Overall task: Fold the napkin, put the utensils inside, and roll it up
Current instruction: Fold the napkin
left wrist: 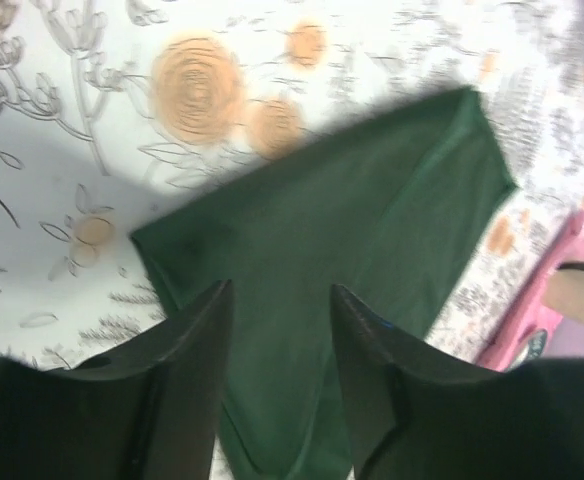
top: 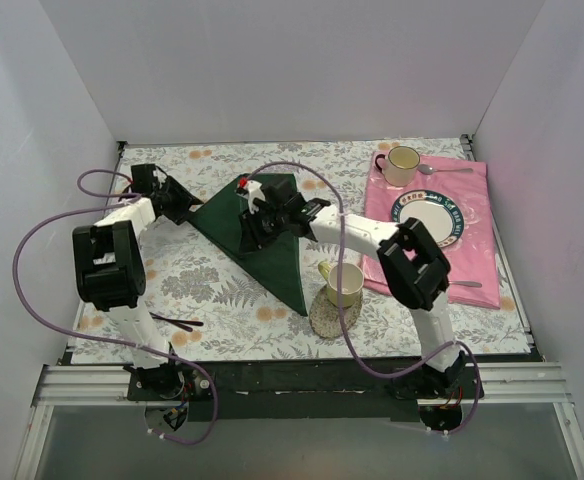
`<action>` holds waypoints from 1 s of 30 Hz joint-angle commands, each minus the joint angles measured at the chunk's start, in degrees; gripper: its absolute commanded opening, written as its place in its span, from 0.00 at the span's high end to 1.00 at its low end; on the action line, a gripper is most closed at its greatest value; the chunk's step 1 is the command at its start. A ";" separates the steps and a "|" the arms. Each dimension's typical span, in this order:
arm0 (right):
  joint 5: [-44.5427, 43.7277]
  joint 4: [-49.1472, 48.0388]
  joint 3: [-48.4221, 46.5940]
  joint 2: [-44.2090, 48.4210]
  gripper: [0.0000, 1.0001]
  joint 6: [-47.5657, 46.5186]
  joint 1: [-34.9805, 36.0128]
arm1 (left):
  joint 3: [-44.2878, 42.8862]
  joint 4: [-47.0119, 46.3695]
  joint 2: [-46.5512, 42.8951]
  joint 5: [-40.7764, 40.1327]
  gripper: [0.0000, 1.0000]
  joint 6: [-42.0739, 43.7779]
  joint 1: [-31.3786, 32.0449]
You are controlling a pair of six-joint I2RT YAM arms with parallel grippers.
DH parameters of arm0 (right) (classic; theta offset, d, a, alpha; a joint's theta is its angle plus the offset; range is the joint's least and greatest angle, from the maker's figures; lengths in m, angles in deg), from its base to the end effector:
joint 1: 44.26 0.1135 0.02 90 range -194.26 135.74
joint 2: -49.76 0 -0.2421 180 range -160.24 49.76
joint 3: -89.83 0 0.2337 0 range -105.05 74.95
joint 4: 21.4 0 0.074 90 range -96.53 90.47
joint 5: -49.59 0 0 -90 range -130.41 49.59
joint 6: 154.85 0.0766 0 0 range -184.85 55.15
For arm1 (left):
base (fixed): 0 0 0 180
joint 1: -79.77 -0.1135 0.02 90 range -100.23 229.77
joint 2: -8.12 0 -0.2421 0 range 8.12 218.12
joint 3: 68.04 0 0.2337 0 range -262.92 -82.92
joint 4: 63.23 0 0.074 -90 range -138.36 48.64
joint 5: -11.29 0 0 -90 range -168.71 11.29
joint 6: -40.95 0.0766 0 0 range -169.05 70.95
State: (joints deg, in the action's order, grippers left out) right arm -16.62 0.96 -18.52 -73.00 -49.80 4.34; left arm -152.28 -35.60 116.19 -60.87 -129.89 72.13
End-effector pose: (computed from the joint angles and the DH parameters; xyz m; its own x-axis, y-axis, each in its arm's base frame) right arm 0.3027 0.3901 0.1727 -0.6160 -0.3394 -0.7109 -0.7664 0.4669 0.4412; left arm 0.4000 0.0300 0.1343 -0.1852 -0.9730 0.1374 -0.7554 0.0516 -0.6533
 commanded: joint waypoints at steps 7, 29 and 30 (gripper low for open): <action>-8.85 10.52 11.72 26.68 0.53 -6.08 -10.18 | 9.75 2.80 -22.72 2.72 0.59 9.81 12.63; -6.30 9.74 28.95 52.88 0.47 -6.70 -22.76 | 26.38 -0.80 -32.23 -13.27 0.55 34.78 63.89; -6.30 9.74 29.05 53.23 0.46 -6.70 -22.76 | 26.56 -1.15 -30.74 -14.32 0.55 35.65 64.06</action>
State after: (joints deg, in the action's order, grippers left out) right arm -22.69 12.04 9.96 -23.54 -56.09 -17.78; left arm -125.70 -36.13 83.36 -70.94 -99.86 135.06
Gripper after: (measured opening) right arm 0.533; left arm 0.451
